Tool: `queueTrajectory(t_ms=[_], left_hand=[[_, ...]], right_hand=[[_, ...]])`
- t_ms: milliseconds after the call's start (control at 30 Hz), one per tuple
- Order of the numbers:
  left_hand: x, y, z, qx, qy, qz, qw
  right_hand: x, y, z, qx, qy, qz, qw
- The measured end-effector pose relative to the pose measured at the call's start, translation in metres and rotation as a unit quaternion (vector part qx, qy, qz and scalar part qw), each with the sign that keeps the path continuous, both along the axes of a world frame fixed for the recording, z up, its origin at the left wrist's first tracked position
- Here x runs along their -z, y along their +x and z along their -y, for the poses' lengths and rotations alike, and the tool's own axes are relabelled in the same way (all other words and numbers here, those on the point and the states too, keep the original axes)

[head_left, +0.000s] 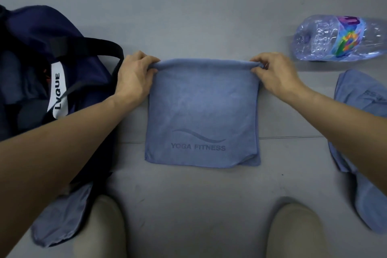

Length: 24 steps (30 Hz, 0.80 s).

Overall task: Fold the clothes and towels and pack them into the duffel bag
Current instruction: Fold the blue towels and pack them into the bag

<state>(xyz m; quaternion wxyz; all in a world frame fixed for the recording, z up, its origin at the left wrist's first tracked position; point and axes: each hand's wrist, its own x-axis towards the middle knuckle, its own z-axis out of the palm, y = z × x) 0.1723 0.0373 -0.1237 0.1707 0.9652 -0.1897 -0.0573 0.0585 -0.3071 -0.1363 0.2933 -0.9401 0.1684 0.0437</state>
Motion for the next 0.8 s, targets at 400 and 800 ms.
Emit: queueTrajectory(t_ms=[400,800], left_hand=[[-0.028,-0.102,-0.074,0.084,-0.027,-0.008,0.996],[-0.013,-0.165,-0.072,0.238,0.180,0.007,0.955]], right_hand=[[-0.023,-0.109,-0.020,-0.268,-0.073,0.084,0.957],[-0.016,-0.143,-0.059,-0.357,-0.145,0.074,0.920]])
